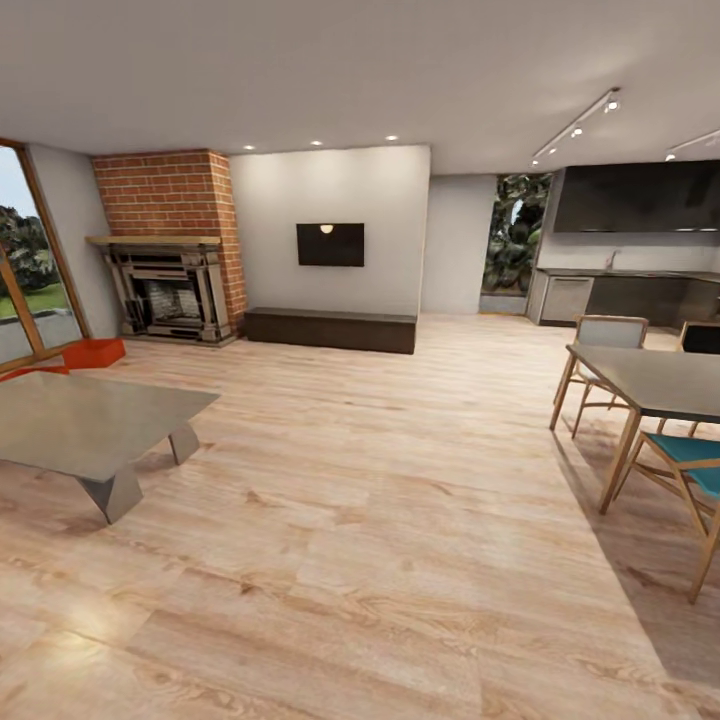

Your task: Move the two storage containers from the living room to the garage. In the garage, place one container on the floor and stack the other container on top of it (either order is fine).

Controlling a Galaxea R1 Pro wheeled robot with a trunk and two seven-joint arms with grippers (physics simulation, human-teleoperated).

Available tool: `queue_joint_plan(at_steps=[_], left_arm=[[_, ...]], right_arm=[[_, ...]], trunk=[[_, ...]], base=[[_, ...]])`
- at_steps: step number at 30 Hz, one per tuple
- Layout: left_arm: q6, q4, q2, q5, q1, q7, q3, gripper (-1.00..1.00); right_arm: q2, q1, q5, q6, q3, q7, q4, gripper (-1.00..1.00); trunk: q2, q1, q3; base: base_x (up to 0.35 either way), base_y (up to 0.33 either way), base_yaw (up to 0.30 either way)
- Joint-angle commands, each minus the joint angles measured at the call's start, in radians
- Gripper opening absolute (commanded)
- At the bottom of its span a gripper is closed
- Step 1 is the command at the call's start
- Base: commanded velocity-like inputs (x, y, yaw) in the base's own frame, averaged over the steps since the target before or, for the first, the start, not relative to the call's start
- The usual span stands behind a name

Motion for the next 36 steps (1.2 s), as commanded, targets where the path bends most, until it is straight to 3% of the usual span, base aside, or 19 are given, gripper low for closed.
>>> queue_joint_plan(at_steps=[1,36], left_arm=[[-0.002,0.0,0.0,0.008,0.0,0.001,0.001,1.0],[-0.003,0.001,0.0,0.008,0.0,0.001,0.001,1.0]], right_arm=[[-0.001,0.0,-0.01,-0.002,0.007,0.003,-0.001,1.0],[-0.001,0.0,-0.011,-0.01,0.006,0.002,-0.001,1.0]], trunk=[[0.0,0.001,-0.001],[0.0,0.001,-0.001]], base=[[0.322,0.0,0.0],[0.322,0.0,0.0]])
